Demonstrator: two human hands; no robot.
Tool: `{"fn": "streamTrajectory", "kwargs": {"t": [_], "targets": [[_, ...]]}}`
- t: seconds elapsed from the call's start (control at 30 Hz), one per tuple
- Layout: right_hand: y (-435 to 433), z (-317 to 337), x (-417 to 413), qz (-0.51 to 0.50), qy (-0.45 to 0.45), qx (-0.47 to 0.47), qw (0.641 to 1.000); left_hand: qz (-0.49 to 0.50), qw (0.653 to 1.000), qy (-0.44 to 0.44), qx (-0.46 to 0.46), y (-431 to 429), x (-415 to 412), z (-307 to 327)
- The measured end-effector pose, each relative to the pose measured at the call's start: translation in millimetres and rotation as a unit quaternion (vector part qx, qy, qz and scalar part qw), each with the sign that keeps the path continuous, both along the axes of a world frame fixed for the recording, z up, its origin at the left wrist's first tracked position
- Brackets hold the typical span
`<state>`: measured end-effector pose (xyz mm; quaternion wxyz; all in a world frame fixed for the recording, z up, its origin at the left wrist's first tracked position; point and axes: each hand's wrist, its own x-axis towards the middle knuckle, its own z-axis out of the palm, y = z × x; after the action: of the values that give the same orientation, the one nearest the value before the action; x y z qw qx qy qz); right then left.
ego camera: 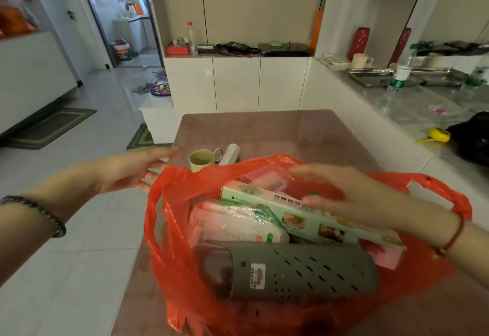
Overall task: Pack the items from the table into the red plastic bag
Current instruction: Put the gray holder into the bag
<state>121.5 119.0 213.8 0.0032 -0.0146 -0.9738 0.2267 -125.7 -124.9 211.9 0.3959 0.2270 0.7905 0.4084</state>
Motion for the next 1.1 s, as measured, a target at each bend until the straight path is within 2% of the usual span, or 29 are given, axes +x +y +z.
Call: {"fn": "streamTrajectory", "kwargs": {"t": [0.13, 0.3, 0.4, 0.53, 0.63, 0.73, 0.83, 0.93, 1.0, 1.1], "targets": [[31.2, 11.6, -67.5, -0.056, 0.062, -0.107, 0.991, 0.108, 0.992, 0.054, 0.036, 30.1, -27.1, -16.5], [58.8, -19.3, -172.9, -0.043, -0.018, -0.112, 0.993, 0.096, 0.987, 0.131, -0.011, 69.3, -66.7, -61.4], [71.7, -58.9, -234.3, 0.004, -0.073, -0.039, 0.997, 0.061, 0.968, 0.231, -0.077, 95.2, -90.7, -93.9], [81.9, -118.5, -302.9, 0.114, -0.106, 0.095, 0.983, -0.042, 0.904, 0.372, -0.208, 120.1, -126.2, -144.6], [79.1, -156.5, -332.5, 0.211, -0.113, 0.195, 0.951, -0.109, 0.841, 0.423, -0.318, 128.0, -148.1, -180.9], [68.4, -183.9, -348.4, 0.318, -0.087, 0.266, 0.906, -0.130, 0.804, 0.467, -0.343, 134.0, -160.4, -202.0], [54.6, -202.8, -354.3, 0.414, -0.060, 0.280, 0.864, -0.121, 0.787, 0.502, -0.338, 136.2, -165.6, -208.1], [42.3, -217.8, -358.2, 0.441, -0.050, 0.345, 0.827, -0.110, 0.789, 0.513, -0.319, 131.8, -164.4, -206.8], [35.3, -221.3, -359.0, 0.421, -0.059, 0.369, 0.826, -0.093, 0.790, 0.517, -0.315, 124.2, -162.4, -198.8], [33.8, -200.6, -351.8, 0.386, -0.095, 0.346, 0.850, -0.058, 0.793, 0.533, -0.290, 109.0, -157.9, -176.2]]}}
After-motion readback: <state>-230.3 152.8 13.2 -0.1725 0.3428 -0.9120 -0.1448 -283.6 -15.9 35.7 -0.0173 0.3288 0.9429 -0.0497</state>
